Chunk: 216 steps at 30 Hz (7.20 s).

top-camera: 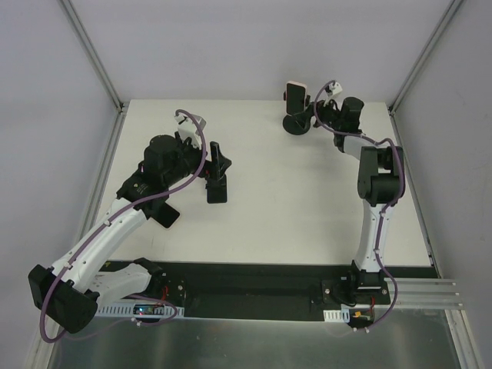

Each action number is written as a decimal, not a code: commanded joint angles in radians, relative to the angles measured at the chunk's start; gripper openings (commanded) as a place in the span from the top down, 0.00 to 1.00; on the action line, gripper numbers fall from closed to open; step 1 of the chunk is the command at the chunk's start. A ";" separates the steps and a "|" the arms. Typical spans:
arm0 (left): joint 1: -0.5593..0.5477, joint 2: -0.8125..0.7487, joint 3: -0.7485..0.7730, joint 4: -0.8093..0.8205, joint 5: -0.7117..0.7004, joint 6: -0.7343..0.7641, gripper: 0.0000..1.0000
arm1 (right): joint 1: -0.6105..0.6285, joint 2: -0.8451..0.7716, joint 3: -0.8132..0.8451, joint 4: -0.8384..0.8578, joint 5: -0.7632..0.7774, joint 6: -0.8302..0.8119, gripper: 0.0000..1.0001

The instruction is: Place the phone on the phone stand

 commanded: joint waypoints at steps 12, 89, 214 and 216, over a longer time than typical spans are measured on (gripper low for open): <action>0.014 -0.081 0.013 0.043 -0.016 0.001 0.17 | 0.090 -0.656 -0.593 -0.026 0.747 0.205 0.04; 0.058 -0.336 -0.164 0.159 -0.635 -0.039 0.04 | 0.628 -0.529 -0.487 -0.450 1.259 0.165 0.99; 0.650 0.508 -0.070 -0.576 -0.351 -0.803 1.00 | 0.522 -0.822 -0.716 -0.286 0.662 0.077 0.14; 0.643 0.441 -0.072 -0.573 -0.369 -0.768 1.00 | 0.522 -0.810 -0.704 -0.292 0.650 0.083 0.14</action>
